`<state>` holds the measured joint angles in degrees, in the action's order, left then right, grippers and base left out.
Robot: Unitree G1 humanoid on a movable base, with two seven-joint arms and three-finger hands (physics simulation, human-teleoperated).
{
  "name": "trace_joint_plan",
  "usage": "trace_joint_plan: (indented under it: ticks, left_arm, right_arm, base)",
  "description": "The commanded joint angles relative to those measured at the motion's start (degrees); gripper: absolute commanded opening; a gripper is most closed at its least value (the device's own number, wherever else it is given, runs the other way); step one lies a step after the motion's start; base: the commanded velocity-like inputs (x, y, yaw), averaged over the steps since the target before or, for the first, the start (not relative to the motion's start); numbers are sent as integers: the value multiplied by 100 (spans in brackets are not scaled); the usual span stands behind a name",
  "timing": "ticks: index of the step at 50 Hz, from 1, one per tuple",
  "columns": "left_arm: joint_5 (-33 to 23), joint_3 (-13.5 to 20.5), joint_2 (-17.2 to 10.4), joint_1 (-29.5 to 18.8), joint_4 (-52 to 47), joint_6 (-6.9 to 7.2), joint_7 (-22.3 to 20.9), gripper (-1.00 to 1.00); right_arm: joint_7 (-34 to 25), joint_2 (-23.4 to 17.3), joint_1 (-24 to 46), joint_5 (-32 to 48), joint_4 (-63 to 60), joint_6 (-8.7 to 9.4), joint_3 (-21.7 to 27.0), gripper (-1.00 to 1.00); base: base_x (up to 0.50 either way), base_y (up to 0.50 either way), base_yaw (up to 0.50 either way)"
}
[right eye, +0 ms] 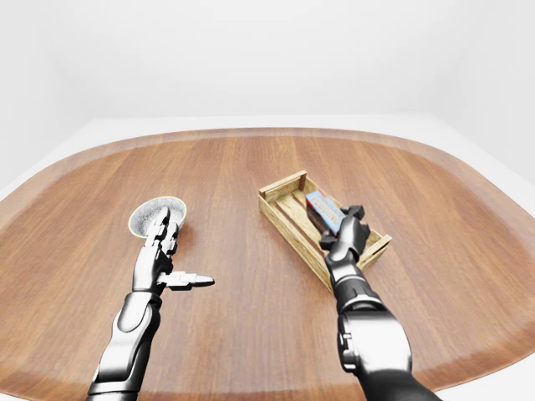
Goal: Pick up the chocolate pudding and put it in the tray.
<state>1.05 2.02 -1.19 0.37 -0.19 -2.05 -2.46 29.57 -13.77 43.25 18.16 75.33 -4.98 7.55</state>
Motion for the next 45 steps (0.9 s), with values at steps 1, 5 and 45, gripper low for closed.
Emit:
trace_joint_plan:
  ticks: [1,5,45]
  left_arm:
    - [84,13,13,-28,32,58,-82,100]
    - [82,11,16,-29,46,46,-76,100]
    - [76,5,15,-19,47,29,-86,100]
  right_arm:
    - [43,43,-125,21,87,-2,-22,-100]
    - [43,30,-71,4,67,-2,-13,-100]
    - [43,96,-249,229,145,-2,-44,-100]
  base:
    - [0,0,0]
    - [0,0,0]
    - [0,0,0]
